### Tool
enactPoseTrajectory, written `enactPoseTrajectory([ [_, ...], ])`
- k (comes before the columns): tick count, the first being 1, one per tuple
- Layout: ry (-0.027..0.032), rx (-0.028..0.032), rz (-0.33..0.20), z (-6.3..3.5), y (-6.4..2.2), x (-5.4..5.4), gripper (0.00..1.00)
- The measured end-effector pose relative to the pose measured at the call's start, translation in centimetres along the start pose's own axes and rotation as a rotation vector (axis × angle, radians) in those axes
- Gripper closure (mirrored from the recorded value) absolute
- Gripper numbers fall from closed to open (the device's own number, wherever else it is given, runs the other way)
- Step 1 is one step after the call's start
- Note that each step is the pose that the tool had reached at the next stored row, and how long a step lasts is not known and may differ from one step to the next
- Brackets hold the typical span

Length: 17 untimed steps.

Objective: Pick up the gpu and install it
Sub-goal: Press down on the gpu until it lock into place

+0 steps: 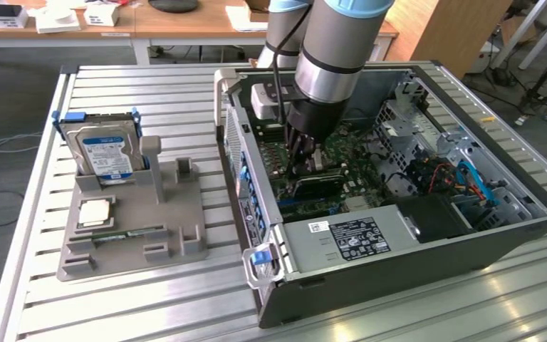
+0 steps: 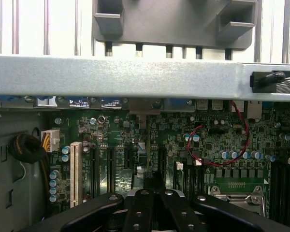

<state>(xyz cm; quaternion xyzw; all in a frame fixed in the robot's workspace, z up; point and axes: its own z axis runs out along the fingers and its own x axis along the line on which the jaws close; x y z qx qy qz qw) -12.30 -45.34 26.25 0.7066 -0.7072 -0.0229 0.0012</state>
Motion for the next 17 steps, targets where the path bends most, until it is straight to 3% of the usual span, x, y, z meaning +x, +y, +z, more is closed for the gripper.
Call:
enactPoseTrajectory([
  [17, 0.0008, 0.0010, 0.000, 0.18, 0.00, 0.01, 0.89],
])
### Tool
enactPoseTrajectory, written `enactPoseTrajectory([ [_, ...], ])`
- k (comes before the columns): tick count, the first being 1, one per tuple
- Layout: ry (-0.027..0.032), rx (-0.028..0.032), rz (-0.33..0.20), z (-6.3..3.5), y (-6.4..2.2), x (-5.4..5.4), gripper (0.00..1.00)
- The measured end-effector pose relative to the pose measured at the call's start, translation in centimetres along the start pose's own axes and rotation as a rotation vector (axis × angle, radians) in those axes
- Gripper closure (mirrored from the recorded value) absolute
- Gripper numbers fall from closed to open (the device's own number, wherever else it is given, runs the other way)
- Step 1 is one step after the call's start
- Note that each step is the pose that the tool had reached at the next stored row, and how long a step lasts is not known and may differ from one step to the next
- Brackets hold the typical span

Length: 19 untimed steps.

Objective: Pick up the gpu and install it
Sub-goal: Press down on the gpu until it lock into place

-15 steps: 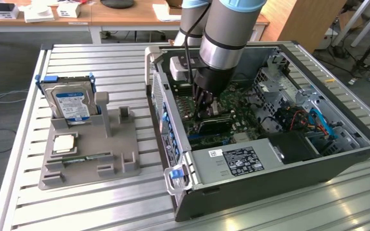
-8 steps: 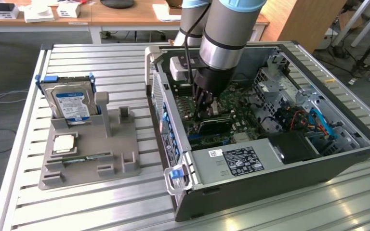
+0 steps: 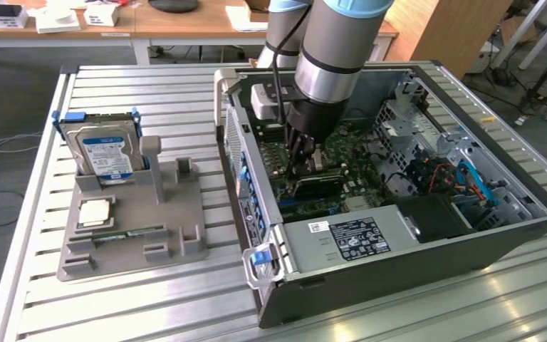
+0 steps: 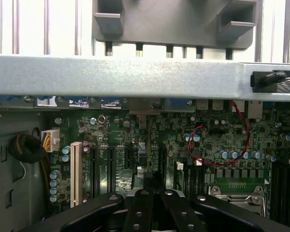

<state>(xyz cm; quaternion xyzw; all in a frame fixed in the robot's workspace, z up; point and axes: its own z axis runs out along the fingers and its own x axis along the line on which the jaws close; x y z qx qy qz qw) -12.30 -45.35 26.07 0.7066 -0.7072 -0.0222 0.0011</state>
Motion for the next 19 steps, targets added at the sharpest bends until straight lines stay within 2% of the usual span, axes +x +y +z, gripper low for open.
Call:
enactPoseTrajectory([
  [12, 0.0013, -0.0004, 0.000, 0.03, -0.01, -0.02, 0.89],
  [19, -0.0004, 0.0006, 0.000, 0.12, -0.01, 0.00, 0.89],
])
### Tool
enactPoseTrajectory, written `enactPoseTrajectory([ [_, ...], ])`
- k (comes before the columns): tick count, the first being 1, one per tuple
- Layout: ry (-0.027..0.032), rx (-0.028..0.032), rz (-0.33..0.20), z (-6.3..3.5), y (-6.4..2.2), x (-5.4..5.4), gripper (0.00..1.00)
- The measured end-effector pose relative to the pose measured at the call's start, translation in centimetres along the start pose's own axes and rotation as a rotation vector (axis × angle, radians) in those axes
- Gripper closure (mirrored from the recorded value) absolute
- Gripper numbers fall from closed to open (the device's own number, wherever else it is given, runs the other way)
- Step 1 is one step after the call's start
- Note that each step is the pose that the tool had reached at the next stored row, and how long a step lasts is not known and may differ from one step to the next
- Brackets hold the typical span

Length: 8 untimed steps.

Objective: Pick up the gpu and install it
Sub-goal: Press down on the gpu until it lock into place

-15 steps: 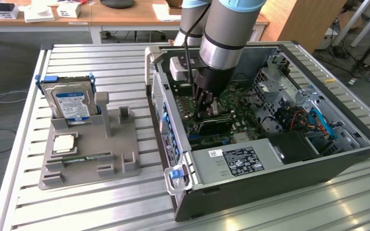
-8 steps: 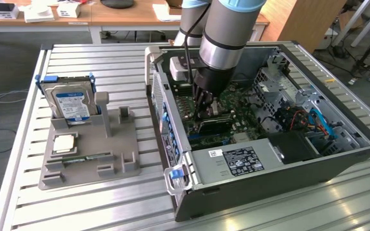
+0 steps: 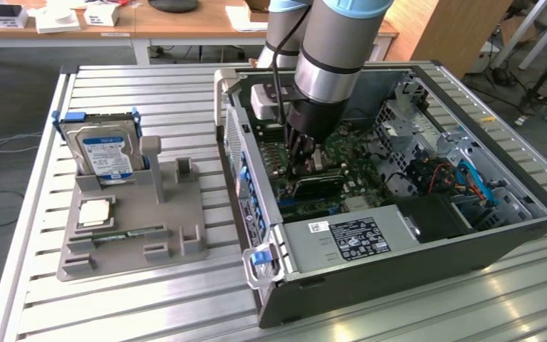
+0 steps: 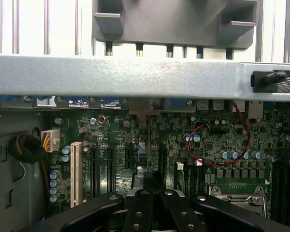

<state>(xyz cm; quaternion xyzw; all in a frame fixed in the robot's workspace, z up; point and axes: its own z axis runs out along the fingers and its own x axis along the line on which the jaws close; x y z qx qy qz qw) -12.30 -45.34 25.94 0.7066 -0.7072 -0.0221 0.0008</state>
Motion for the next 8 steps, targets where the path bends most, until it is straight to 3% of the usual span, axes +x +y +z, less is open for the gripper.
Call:
enactPoseTrajectory([
  [8, 0.0008, -0.0005, 0.000, -0.04, 0.00, -0.01, 0.89],
])
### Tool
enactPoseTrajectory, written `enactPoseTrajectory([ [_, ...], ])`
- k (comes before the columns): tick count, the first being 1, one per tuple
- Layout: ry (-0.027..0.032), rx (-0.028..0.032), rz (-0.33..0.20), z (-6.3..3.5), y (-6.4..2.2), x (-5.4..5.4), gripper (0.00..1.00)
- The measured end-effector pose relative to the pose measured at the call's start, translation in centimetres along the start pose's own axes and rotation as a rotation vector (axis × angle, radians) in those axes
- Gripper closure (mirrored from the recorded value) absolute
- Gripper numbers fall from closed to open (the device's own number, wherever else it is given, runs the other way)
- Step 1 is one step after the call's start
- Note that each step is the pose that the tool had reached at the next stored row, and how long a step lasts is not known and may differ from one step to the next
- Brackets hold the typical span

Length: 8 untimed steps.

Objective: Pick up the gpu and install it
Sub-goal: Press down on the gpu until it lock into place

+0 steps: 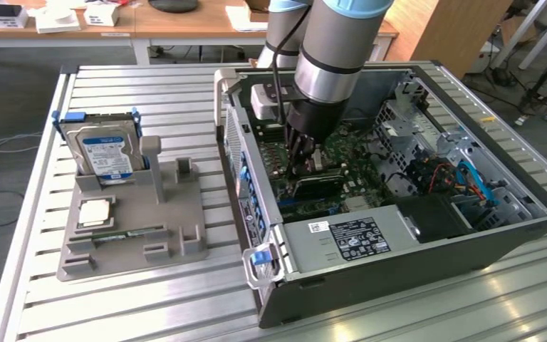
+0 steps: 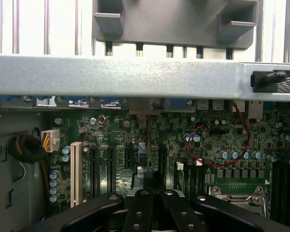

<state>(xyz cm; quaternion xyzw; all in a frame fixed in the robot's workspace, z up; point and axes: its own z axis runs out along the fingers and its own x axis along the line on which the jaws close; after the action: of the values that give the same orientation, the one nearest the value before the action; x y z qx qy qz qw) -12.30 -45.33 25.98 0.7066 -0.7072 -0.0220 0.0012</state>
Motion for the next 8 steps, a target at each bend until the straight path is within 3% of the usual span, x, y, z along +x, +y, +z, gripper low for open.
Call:
enactPoseTrajectory([
  [8, 0.0010, 0.0020, 0.000, -0.01, 0.03, -0.01, 0.89],
])
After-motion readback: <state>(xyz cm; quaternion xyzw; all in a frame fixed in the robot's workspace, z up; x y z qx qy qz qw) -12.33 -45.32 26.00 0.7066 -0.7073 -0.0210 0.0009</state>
